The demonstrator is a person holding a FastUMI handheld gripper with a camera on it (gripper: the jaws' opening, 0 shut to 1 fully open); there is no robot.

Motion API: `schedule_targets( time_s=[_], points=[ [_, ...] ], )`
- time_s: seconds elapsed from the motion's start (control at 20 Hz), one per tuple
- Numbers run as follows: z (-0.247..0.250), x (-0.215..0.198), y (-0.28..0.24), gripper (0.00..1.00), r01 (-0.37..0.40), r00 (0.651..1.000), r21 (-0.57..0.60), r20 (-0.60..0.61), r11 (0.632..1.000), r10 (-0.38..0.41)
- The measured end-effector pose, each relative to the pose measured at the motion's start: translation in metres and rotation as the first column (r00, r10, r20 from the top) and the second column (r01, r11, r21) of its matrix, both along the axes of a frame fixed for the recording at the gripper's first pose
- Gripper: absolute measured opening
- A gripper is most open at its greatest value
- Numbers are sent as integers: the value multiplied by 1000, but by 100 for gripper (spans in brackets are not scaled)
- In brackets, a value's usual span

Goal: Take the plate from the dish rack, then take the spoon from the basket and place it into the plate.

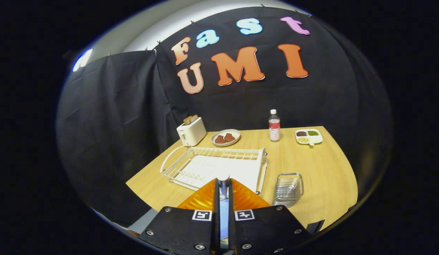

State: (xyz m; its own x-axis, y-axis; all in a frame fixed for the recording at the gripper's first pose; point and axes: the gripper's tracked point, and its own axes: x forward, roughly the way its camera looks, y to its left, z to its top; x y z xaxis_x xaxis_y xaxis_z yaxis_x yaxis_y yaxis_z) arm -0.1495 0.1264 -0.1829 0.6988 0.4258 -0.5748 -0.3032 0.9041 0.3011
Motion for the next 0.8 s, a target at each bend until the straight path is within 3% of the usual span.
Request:
schedule_targets(
  time_s=[0.25, 0.55, 0.8],
  points=[
    [-45, -13, 42, 9, -78, 993, 25, -86, 997, 80],
    [-74, -19, 71, 10, -157, 982, 41, -104, 987, 160],
    [-90, -32, 43, 12, -129, 982, 30, -137, 991, 131]
  ],
)
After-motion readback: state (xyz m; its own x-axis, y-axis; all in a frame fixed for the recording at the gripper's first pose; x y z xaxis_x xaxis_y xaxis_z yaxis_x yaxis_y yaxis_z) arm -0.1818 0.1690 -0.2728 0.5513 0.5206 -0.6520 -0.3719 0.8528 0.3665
